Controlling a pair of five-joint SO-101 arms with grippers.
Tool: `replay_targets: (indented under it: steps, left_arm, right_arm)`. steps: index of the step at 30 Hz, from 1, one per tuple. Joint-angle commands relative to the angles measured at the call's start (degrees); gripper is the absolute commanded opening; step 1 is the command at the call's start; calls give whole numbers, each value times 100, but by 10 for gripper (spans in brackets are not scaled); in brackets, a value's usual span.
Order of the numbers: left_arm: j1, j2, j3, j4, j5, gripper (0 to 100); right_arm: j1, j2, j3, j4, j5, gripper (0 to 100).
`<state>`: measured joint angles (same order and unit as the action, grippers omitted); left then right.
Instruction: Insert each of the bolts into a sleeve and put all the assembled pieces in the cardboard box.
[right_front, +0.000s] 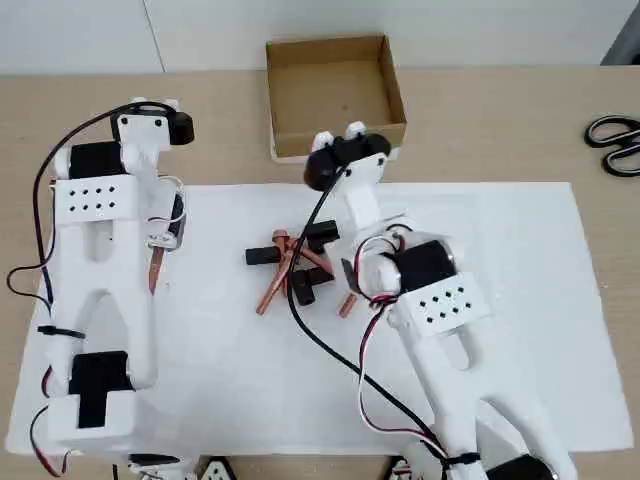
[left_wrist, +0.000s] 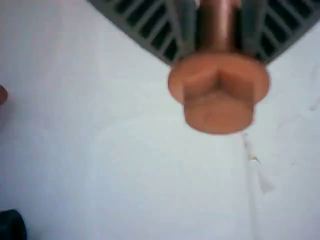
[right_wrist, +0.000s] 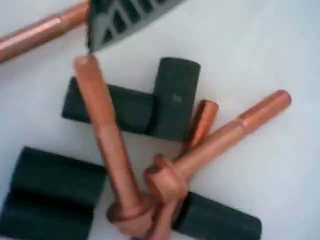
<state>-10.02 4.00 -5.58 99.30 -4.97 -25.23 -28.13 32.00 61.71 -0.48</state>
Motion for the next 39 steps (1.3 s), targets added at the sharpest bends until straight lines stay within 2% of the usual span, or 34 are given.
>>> replay_targets:
  steps: [1, 4, 8, 12, 19, 26, 34, 39]
  left_arm:
    - [-26, -273, -13, 105, -53, 6]
    - [-26, -273, -13, 105, -62, 6]
    - [-26, -273, -13, 105, -53, 6]
    - [-26, -273, -13, 105, -44, 6]
    - [-18, -264, -13, 105, -44, 6]
    - [-9, -264, -4, 97, -44, 6]
    - [-9, -264, 224, 70, -44, 6]
    - [-9, -273, 338, 70, -44, 6]
  right_arm:
    - [-198, 57, 290, -787, -158, 252]
    - [-391, 303, 554, -1253, -158, 252]
    - [-804, 708, 589, -1367, -211, 252]
    - [-1086, 989, 580, -1499, -668, 252]
    - [-1138, 1349, 580, -1648, -976, 247]
    - [-1138, 1587, 580, -1851, -1178, 94]
    - [-1138, 1613, 580, -1851, -1152, 150]
    - [-1130, 1569, 527, -1824, -1134, 151]
